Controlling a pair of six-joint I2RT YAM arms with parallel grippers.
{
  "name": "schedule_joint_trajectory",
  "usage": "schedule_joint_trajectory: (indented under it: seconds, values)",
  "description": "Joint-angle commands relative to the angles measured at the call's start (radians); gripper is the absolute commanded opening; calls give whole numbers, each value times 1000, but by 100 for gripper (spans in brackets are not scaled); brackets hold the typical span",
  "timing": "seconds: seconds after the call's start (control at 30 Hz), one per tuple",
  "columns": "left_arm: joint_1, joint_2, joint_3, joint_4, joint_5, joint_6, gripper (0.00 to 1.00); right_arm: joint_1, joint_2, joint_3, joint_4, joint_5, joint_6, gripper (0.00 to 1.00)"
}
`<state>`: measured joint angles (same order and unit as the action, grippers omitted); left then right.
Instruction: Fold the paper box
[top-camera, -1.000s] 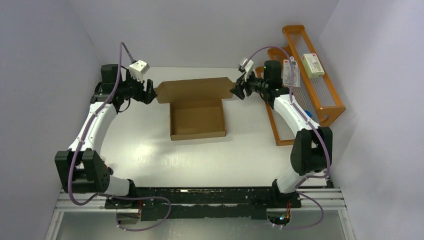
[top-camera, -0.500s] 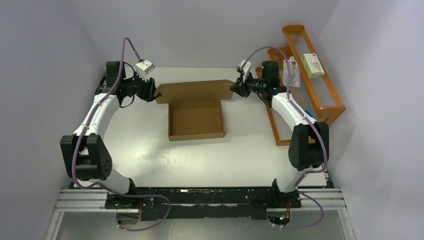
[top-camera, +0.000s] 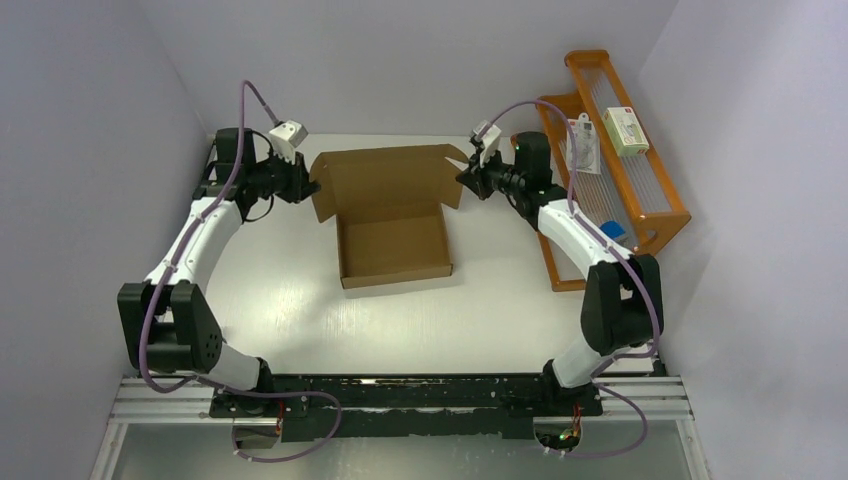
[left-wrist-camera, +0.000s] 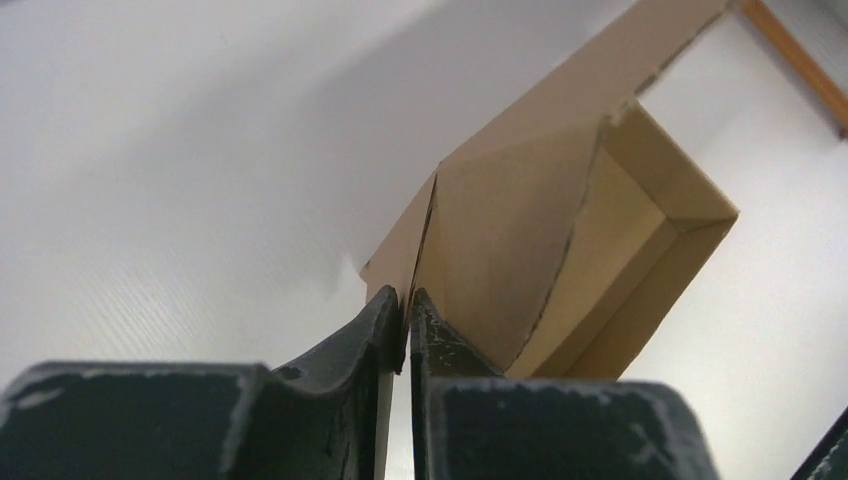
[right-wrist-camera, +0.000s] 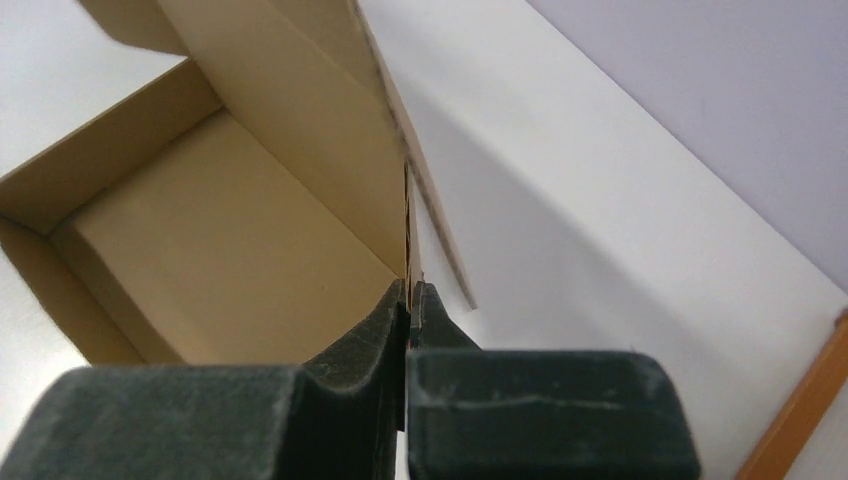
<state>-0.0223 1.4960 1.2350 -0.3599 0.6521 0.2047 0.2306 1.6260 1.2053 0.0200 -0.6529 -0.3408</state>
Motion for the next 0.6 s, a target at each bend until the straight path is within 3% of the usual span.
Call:
schedule_joint_trajectory:
  seconds: [0.0, 0.3, 0.57]
  values:
    - [-20, -77, -73, 137, -122, -215, 13, 56, -90, -77, 157, 240, 164, 0]
    - [-157, -160, -176, 239, -441, -522, 14, 245, -150, -143, 186, 680, 303, 0]
    - [-255, -194, -184, 259, -612, -657, 15, 342, -158, -149, 173, 853, 417, 0]
